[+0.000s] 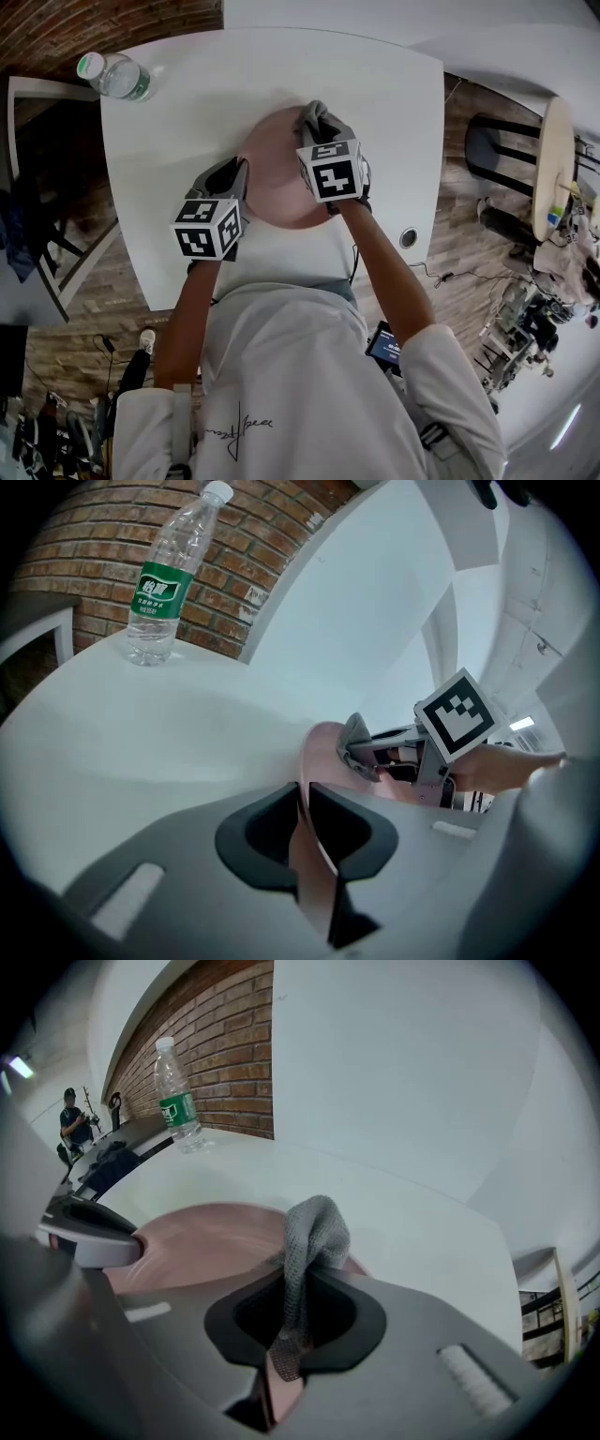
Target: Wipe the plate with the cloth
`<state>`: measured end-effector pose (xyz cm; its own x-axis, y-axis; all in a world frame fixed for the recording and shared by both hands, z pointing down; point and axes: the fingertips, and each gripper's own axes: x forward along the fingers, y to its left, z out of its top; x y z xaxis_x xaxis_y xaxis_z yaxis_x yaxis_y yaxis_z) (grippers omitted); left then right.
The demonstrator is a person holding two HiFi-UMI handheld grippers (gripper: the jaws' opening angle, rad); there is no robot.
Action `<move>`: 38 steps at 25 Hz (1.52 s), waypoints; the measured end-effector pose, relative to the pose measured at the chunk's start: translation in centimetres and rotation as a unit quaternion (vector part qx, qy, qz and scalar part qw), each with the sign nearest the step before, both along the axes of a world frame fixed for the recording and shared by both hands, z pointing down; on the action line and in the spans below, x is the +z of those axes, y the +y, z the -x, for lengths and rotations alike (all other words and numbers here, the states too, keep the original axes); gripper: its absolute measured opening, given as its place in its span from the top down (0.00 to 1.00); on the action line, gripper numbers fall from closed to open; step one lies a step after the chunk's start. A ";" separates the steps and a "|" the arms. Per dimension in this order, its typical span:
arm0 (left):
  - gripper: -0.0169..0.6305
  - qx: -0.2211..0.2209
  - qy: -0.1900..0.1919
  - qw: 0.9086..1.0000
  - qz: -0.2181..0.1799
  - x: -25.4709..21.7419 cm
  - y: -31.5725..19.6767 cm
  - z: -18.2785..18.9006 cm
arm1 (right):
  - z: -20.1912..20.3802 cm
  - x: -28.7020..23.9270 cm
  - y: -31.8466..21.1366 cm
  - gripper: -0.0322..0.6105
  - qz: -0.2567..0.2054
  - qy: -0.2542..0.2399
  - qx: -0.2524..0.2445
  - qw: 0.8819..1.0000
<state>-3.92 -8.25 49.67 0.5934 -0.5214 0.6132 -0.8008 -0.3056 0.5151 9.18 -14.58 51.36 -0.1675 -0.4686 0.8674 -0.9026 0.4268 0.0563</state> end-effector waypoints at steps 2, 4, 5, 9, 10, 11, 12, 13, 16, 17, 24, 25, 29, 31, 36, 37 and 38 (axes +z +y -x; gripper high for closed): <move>0.89 0.000 0.000 1.000 0.000 0.1 0.0 0.0 | 0.4 0.1 0.0 0.90 0.000 0.000 -0.006 1.000; 0.89 0.000 0.001 1.000 0.000 0.1 0.1 -0.1 | 0.7 0.1 0.0 0.90 0.001 0.001 -0.011 1.000; 0.89 0.000 0.002 1.000 0.001 0.2 0.1 0.0 | 1.0 0.0 0.0 0.90 0.001 0.002 -0.015 1.000; 0.89 -0.007 0.008 1.000 0.001 0.0 -0.1 0.3 | 1.9 -0.1 -0.1 0.90 0.003 -0.006 -0.018 1.000; 0.89 -0.008 0.009 1.000 0.002 0.0 -0.1 0.3 | 2.1 -0.1 -0.1 0.90 0.004 -0.007 -0.018 1.000; 0.89 -0.008 0.011 1.000 0.003 0.0 -0.2 0.2 | 2.2 -0.1 -0.1 0.90 0.004 -0.007 -0.020 1.000; 0.89 -0.008 0.012 1.000 0.004 0.0 -0.1 0.1 | 2.2 -0.1 -0.1 0.90 0.005 -0.006 -0.022 1.000; 0.89 -0.008 0.012 1.000 0.004 -0.1 -0.1 0.1 | 2.3 -0.1 -0.1 0.90 0.005 -0.006 -0.023 1.000; 0.90 -0.008 0.011 1.000 0.005 0.0 -0.2 0.1 | 2.8 0.0 0.0 0.90 0.006 -0.012 -0.024 1.000; 0.90 -0.008 0.011 1.000 0.004 0.0 -0.2 0.2 | 3.1 0.0 0.0 0.90 0.006 -0.013 -0.026 1.000; 0.90 -0.009 0.010 1.000 0.005 0.2 -0.2 0.2 | 4.5 0.1 0.1 0.90 0.005 -0.013 -0.048 0.999; 0.90 -0.009 0.010 1.000 0.006 0.3 -0.2 0.2 | 4.7 0.0 0.2 0.90 0.007 -0.015 -0.049 0.999; 0.90 -0.012 0.009 1.000 0.008 0.3 -0.3 0.3 | 5.5 0.2 0.5 0.90 0.013 -0.030 -0.044 0.998; 0.90 -0.012 0.010 1.000 0.007 0.2 -0.3 0.3 | 5.5 0.3 0.6 0.90 0.014 -0.032 -0.044 0.998; 0.90 -0.012 0.009 1.000 0.008 0.1 -0.2 0.2 | 6.2 0.2 0.9 0.90 0.019 -0.038 -0.052 0.998; 0.90 -0.012 0.009 1.000 0.008 0.2 -0.2 0.2 | 6.4 0.2 0.9 0.90 0.020 -0.040 -0.053 0.998; 0.90 -0.012 0.009 1.000 0.007 0.2 -0.2 0.2 | 6.5 0.2 1.0 0.90 0.021 -0.041 -0.053 0.998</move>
